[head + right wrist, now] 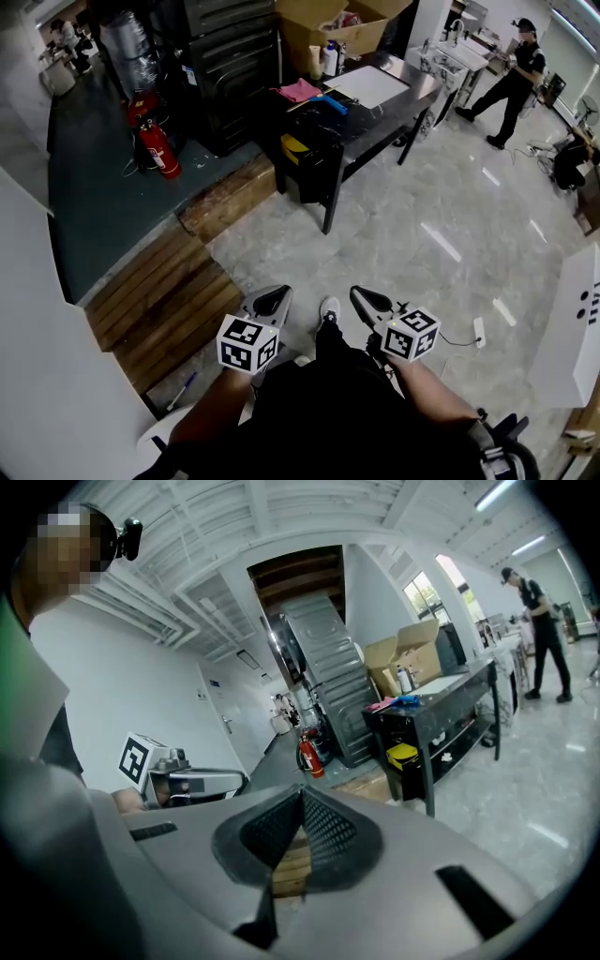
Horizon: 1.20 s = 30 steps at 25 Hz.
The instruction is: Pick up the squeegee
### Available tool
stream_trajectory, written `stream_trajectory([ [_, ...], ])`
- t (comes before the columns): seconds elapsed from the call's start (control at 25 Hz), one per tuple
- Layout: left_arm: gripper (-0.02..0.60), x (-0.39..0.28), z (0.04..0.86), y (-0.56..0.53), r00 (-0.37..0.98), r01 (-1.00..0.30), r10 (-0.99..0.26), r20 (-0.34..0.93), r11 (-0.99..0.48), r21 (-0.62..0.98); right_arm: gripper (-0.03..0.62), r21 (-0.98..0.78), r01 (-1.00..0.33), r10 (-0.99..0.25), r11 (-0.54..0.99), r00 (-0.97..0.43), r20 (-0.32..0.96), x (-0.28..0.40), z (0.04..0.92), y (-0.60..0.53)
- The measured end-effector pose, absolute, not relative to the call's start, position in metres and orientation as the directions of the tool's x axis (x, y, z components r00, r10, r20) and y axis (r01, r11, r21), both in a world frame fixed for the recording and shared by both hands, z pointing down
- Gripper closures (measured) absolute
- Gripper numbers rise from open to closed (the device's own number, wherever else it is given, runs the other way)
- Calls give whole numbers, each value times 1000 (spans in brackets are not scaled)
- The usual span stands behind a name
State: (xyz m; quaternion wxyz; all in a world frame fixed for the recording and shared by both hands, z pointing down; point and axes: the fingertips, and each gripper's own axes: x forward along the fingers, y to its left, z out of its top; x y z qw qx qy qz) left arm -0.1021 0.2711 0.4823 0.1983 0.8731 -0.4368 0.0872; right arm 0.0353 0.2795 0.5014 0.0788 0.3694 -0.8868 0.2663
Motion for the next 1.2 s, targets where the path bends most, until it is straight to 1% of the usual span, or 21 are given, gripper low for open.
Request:
stream_trajectory([
  [0.16, 561, -97, 480, 254, 602, -798, -730, 323, -541, 265, 585, -466, -692, -614, 551, -714, 335, 42, 506, 259],
  [0.48, 561, -94, 490, 223, 599, -801, -711, 369, -532, 274, 586, -476, -683, -603, 553, -723, 337, 42, 508, 216],
  [0.88, 561, -85, 490, 160, 588, -809, -707, 392, -511, 292, 586, -501, -676, -601, 541, -727, 331, 53, 514, 152],
  [1.0, 561, -78, 492, 142, 596, -803, -694, 404, -506, 316, 585, -501, -676, -608, 540, -726, 323, 58, 513, 133],
  [1.2, 561, -63, 485, 105, 600, -800, -693, 400, -516, 307, 585, -515, -670, -614, 535, -727, 308, 70, 511, 95],
])
